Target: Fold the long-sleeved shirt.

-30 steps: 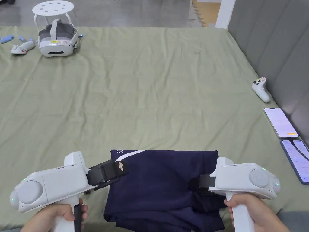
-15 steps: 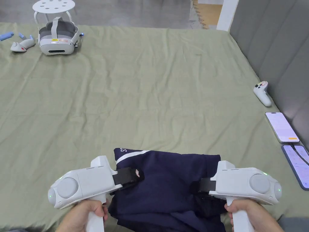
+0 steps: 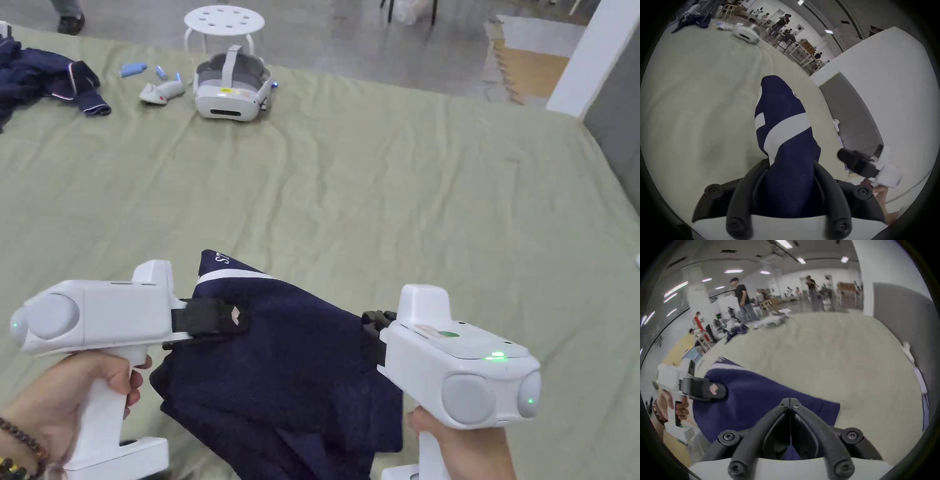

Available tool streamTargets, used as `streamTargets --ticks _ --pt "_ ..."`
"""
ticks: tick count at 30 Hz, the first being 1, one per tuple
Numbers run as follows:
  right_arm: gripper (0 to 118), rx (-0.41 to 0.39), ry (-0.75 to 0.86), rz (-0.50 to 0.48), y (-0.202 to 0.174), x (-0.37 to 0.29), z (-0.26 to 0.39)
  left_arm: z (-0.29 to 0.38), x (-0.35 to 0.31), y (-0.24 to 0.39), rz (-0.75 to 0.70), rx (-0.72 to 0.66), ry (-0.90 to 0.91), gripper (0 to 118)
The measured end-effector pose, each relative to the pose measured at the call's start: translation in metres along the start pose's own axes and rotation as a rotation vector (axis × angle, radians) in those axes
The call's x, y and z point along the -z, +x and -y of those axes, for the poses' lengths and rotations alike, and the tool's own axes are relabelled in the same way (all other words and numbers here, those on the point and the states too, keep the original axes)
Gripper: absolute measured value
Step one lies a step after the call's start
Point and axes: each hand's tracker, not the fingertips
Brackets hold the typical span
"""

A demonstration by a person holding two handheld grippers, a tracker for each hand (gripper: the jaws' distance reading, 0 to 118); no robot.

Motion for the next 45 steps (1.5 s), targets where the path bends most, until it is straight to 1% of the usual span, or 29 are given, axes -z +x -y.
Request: streamTargets --ticks 2,6,8,10,11,12,13,14,15,17,19,20,21,22,23,24,25,26,29,30,31,33,34,35,37,39,41,43,45 --pt "0 -0.02 0.024 -0.07 -0.039 0.031 -0.017 -0.026 -0.028 -0.044 -0.034 0.005 -0.001 32" --pt "0 -0.126 0.087 -0.155 -0.133 0.097 -0.04 -0.076 -0.083 -0.132 -0.182 0.007 -0.001 32" --pt "0 -0.137 0.102 -0.204 -0.17 0.129 -0.044 -0.093 -0.108 -0.173 -0.24 -0.016 0.013 32" --pt "0 -0.137 0.098 -0.229 -0.201 0.158 -0.045 -0.105 -0.131 -0.216 -0.276 -0.056 0.052 33" --pt "0 -0.138 0.084 -0.255 -0.213 0.169 -0.046 -0.109 -0.14 -0.231 -0.296 -0.07 0.071 44" --pt "0 -0.141 0.073 -0.273 -0.224 0.181 -0.046 -0.112 -0.147 -0.242 -0.323 -0.111 0.097 63" --pt "0 -0.146 0.065 -0.278 -0.23 0.181 -0.048 -0.114 -0.151 -0.248 -0.353 -0.145 0.121 84" --pt "0 -0.149 0.058 -0.284 -0.234 0.186 -0.048 -0.108 -0.153 -0.23 -0.369 -0.129 0.13 107" --pt "0 -0.149 0.043 -0.29 -0.234 0.189 -0.048 -0.106 -0.156 -0.225 -0.387 -0.081 0.149 111" --pt "0 -0.154 0.027 -0.295 -0.228 0.179 -0.052 -0.107 -0.165 -0.208 -0.413 0.012 0.176 110" --pt "0 -0.164 0.049 -0.287 -0.212 0.159 -0.058 -0.105 -0.169 -0.199 -0.417 0.051 0.237 110" --pt "0 -0.162 0.062 -0.28 -0.2 0.146 -0.063 -0.105 -0.171 -0.185 -0.422 0.045 0.237 109" --pt "0 -0.156 0.071 -0.273 -0.189 0.133 -0.068 -0.105 -0.172 -0.169 -0.408 0.04 0.242 105" --pt "0 -0.142 0.087 -0.26 -0.174 0.116 -0.075 -0.1 -0.167 -0.139 -0.38 0.042 0.243 87" --pt "0 -0.127 0.116 -0.243 -0.16 0.097 -0.081 -0.096 -0.16 -0.115 -0.355 0.076 0.252 36" --pt "0 -0.119 0.147 -0.22 -0.144 0.076 -0.088 -0.09 -0.151 -0.088 -0.367 0.156 0.27 7" --pt "0 -0.119 0.174 -0.201 -0.13 0.056 -0.095 -0.084 -0.142 -0.06 -0.402 0.247 0.295 6" --pt "0 -0.128 0.209 -0.173 -0.114 0.032 -0.101 -0.069 -0.128 -0.011 -0.389 0.299 0.325 5" --pt "0 -0.141 0.31 -0.09 -0.065 -0.039 -0.114 -0.039 -0.105 0.079 -0.332 0.386 0.538 5" --pt "0 -0.15 0.34 -0.051 -0.047 -0.061 -0.115 -0.035 -0.096 0.096 -0.298 0.422 0.589 5" --pt "0 -0.155 0.365 0.007 -0.029 -0.082 -0.114 -0.023 -0.086 0.122 -0.299 0.421 0.623 5" --pt "0 -0.146 0.429 0.111 0.003 -0.119 -0.108 -0.001 -0.066 0.166 -0.311 0.534 0.682 5" --pt "0 -0.128 0.456 0.152 0.02 -0.136 -0.104 0.005 -0.053 0.184 -0.347 0.586 0.709 5" --pt "0 -0.112 0.48 0.183 0.034 -0.149 -0.099 0.015 -0.043 0.198 -0.392 0.633 0.731 5" --pt "0 -0.073 0.526 0.248 0.061 -0.175 -0.087 0.038 -0.023 0.224 -0.402 0.694 0.777 5" --pt "0 -0.06 0.565 0.306 0.081 -0.193 -0.075 0.054 -0.006 0.242 -0.375 0.687 0.791 5" --pt "0 -0.079 0.595 0.356 0.098 -0.203 -0.061 0.069 0.009 0.252 -0.368 0.691 0.789 6" --pt "0 -0.101 0.608 0.418 0.111 -0.211 -0.043 0.083 0.023 0.256 -0.426 0.74 0.762 6" --pt "0 -0.068 0.607 0.446 0.121 -0.22 -0.026 0.096 0.031 0.253 -0.443 0.738 0.747 6"
